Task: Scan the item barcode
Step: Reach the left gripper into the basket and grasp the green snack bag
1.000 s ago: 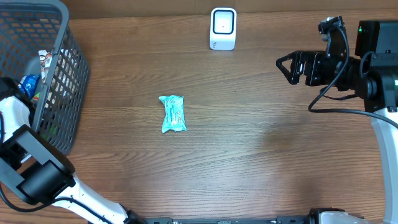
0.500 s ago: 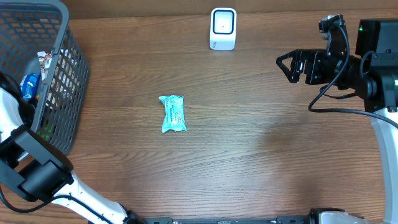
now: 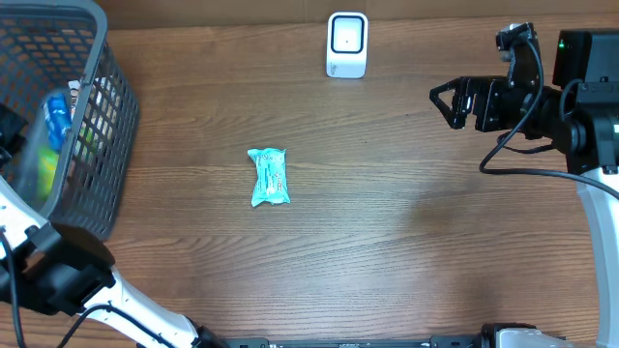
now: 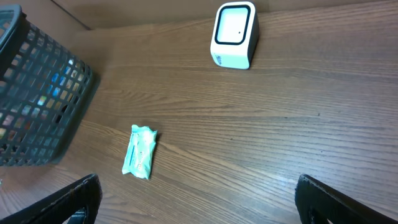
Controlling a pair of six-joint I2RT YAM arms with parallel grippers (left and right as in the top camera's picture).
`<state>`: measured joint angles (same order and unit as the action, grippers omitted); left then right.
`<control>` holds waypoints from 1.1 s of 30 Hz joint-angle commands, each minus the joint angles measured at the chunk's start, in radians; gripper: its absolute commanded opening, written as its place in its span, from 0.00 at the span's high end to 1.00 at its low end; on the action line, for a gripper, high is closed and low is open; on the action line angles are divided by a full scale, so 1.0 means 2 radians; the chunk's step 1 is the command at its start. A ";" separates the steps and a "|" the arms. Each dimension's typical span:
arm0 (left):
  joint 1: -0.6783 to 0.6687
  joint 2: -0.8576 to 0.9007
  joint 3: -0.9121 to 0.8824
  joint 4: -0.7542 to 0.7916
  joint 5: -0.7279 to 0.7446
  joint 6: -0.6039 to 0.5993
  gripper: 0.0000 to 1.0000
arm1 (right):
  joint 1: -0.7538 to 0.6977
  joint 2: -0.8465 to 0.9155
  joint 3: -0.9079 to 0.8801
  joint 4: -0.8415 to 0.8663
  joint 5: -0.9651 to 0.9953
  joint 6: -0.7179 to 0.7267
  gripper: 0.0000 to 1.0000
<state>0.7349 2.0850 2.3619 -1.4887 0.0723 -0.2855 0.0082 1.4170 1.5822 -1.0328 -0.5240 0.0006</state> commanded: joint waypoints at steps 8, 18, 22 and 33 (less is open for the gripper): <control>-0.040 -0.119 0.054 0.001 -0.005 0.001 0.96 | 0.002 0.000 0.014 0.003 -0.001 -0.001 0.00; -0.038 -0.077 0.053 -0.014 -0.071 0.000 0.20 | 0.002 0.000 0.014 0.003 -0.001 -0.001 0.00; -0.029 -0.026 0.053 -0.034 -0.069 -0.005 0.18 | 0.002 0.000 0.014 0.003 -0.001 -0.001 0.00; -0.013 0.123 0.052 -0.094 -0.079 -0.011 0.13 | 0.002 0.000 0.014 0.000 -0.001 -0.001 0.00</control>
<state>0.6941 2.2864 2.4649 -1.6592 -0.0658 -0.2897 0.0082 1.4170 1.5822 -1.0374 -0.5240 0.0002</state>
